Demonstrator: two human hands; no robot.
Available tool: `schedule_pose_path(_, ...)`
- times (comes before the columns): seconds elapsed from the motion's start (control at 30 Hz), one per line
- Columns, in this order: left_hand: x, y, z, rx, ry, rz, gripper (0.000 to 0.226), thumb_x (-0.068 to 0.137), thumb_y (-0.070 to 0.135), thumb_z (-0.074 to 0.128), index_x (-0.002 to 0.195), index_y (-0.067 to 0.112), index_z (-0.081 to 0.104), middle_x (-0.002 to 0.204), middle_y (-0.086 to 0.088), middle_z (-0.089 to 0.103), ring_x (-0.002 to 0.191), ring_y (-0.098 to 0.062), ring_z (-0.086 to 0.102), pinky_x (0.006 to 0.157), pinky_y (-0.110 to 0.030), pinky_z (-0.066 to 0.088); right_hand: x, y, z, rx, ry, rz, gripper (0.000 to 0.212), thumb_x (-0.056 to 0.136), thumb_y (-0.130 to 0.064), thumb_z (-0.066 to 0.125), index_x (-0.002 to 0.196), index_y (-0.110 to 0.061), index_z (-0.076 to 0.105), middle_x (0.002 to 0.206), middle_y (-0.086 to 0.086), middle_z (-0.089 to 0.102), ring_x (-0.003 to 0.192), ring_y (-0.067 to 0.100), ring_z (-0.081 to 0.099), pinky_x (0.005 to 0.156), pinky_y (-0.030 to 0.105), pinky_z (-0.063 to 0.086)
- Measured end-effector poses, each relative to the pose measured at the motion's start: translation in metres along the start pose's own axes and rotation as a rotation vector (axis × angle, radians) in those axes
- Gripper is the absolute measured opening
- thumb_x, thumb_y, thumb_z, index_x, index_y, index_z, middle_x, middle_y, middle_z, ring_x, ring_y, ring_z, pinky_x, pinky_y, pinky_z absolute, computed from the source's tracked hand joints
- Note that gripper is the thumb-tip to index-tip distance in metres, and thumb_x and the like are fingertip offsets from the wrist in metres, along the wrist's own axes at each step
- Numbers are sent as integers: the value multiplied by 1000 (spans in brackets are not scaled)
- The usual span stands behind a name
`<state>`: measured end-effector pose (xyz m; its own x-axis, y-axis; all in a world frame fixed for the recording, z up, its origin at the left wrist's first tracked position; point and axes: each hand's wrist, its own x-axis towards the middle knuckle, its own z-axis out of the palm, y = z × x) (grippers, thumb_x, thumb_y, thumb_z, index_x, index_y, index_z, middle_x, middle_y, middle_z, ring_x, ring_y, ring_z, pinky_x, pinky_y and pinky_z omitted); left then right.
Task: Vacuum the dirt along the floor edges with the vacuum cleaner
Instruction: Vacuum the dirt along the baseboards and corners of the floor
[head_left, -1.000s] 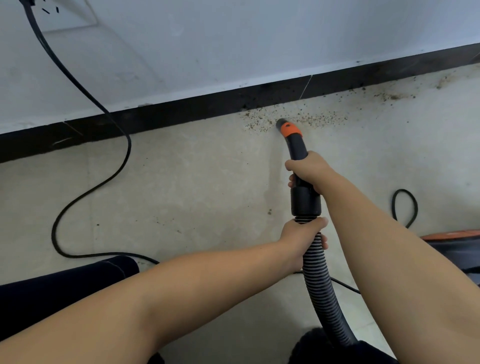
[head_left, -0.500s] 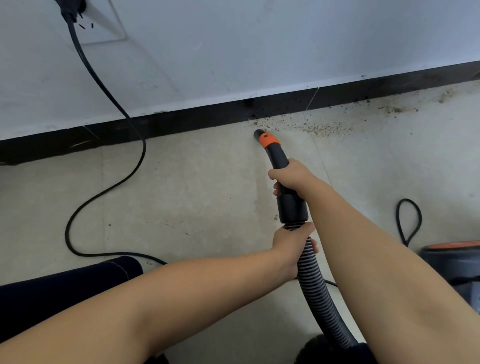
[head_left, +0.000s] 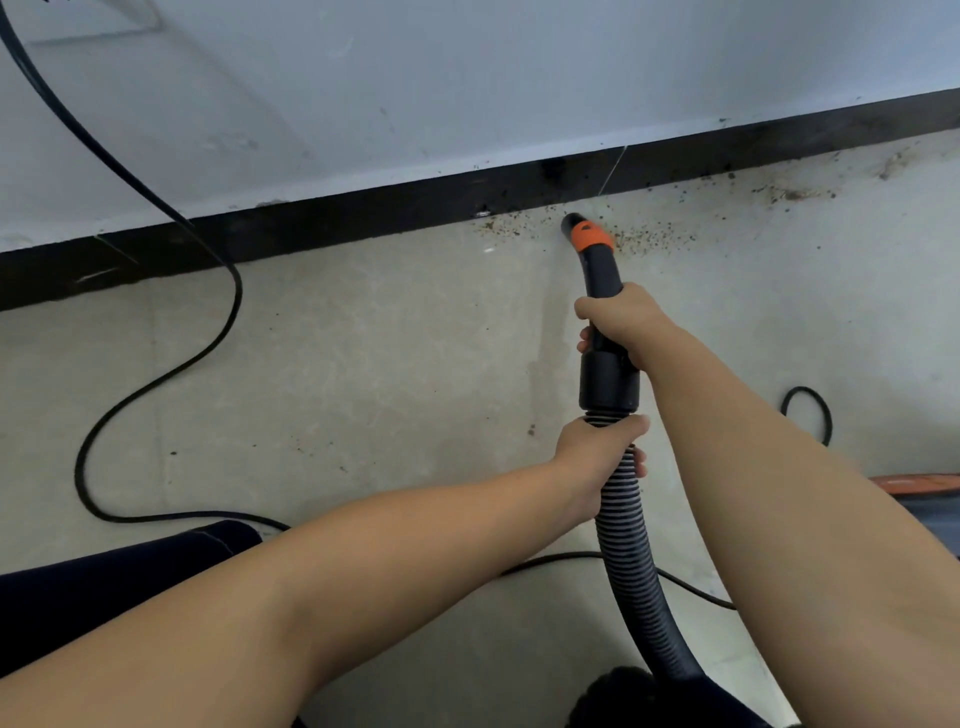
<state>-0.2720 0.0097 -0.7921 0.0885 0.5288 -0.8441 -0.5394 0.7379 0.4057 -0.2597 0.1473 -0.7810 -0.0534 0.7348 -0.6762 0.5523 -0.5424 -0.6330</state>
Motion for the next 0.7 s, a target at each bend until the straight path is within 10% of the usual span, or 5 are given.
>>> schedule_pose_path(0.7,-11,9,-33,-70,34,33,20,86,18,68,99,7,59,69,-8,61,58,-20,59,65,-29,52,-6,-18,42,-52,-61,-31,24,84,-11,58,105,-9,47,66,8,59,41,15,59,46,23,49)
